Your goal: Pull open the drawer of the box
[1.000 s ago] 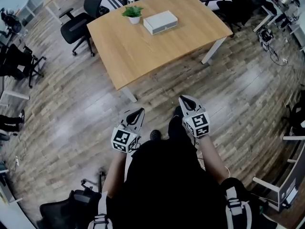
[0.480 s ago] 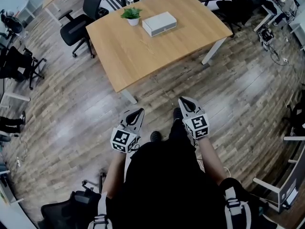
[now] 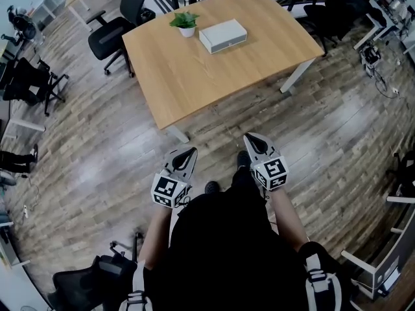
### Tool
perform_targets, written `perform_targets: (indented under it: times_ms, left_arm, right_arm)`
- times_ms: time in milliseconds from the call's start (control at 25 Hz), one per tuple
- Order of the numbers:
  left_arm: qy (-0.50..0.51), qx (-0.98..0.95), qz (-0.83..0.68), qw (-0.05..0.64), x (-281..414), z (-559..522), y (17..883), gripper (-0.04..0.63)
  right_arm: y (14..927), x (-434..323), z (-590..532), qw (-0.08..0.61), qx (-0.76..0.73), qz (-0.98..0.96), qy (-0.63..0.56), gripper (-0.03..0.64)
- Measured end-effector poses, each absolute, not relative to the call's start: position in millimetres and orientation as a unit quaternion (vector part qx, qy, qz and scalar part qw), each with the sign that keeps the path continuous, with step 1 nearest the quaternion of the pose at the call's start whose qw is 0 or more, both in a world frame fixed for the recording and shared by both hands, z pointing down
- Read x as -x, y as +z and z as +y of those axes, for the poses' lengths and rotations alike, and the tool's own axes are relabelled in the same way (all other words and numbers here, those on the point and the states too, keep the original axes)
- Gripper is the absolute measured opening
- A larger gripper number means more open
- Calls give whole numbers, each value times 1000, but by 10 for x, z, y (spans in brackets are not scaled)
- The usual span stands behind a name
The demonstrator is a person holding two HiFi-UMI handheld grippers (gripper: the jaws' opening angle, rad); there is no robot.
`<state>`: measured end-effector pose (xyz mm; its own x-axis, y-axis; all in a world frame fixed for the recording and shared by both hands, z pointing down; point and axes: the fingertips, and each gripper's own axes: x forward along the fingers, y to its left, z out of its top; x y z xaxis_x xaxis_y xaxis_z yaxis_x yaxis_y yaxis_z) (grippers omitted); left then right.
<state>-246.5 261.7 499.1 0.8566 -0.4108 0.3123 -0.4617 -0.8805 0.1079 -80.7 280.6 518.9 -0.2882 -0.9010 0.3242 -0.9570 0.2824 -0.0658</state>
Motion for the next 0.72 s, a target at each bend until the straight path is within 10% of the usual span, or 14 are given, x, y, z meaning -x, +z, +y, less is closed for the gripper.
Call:
perform_targets:
  times_ms: [720]
  left_arm:
    - [133, -951, -265, 86, 1618, 1919, 4872, 23]
  right_arm:
    - [5162, 0, 2025, 144, -552, -815, 103, 25]
